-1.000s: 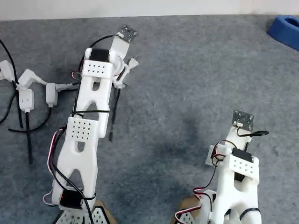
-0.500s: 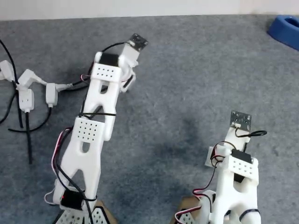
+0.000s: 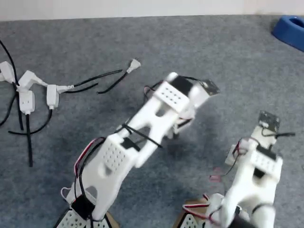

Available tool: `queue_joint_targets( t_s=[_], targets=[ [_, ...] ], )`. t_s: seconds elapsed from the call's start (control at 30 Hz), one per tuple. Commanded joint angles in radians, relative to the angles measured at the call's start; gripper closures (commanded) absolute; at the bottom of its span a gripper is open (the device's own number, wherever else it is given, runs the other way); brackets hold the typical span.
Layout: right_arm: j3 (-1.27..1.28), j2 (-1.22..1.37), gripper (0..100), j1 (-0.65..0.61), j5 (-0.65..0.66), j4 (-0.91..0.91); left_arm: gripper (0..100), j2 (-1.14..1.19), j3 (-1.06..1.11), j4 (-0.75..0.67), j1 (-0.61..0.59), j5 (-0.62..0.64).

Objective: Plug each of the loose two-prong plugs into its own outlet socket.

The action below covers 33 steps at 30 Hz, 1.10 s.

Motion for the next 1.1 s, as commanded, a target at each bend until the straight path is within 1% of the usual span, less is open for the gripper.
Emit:
queue_joint_targets(
  t_s=[0.0, 0.07, 0.13, 0.23, 0.3, 0.37, 0.43, 0.5, 0.67, 0.8, 0.97, 1.07],
  targets=[
    [-0.209, 0.252, 88.4, -0.010, 0.037, 0.059, 93, -0.243, 0.197, 0.021, 0.064, 0.049],
    [-0.312, 0.377, 88.5, 0.021, 0.040, 0.076, 93, -0.318, 0.317, 0.020, 0.067, 0.046],
    [-0.407, 0.481, 88.5, 0.042, 0.072, 0.108, 93, -0.390, 0.435, 0.018, 0.068, 0.043],
    [-0.498, 0.584, 88.6, 0.051, 0.086, 0.145, 93, -0.473, 0.595, 0.003, 0.091, 0.021],
    [-0.504, 0.596, 88.6, 0.056, 0.084, 0.150, 92, -0.510, 0.700, -0.051, 0.108, -0.015],
    [-0.503, 0.575, 88.6, 0.056, 0.081, 0.150, 89, -0.526, 0.788, -0.115, 0.111, -0.020],
    [-0.496, 0.544, 88.6, 0.051, 0.044, 0.151, 86, -0.527, 0.840, -0.149, 0.113, -0.023],
    [-0.464, 0.512, 88.6, 0.041, 0.037, 0.150, 83, -0.526, 0.868, -0.163, 0.116, -0.060],
    [-0.366, 0.458, 88.6, -0.031, 0.018, 0.113, 82, -0.538, 0.840, -0.144, 0.105, -0.117],
    [-0.315, 0.426, 88.6, -0.013, -0.026, 0.048, 81, -0.541, 0.763, -0.054, 0.085, -0.187],
    [-0.288, 0.423, 88.6, -0.025, -0.020, 0.044, 81, -0.527, 0.604, -0.048, -0.044, -0.242],
    [-0.286, 0.423, 88.6, -0.025, -0.020, 0.044, 81, -0.498, 0.524, -0.041, -0.101, -0.270]
  ],
)
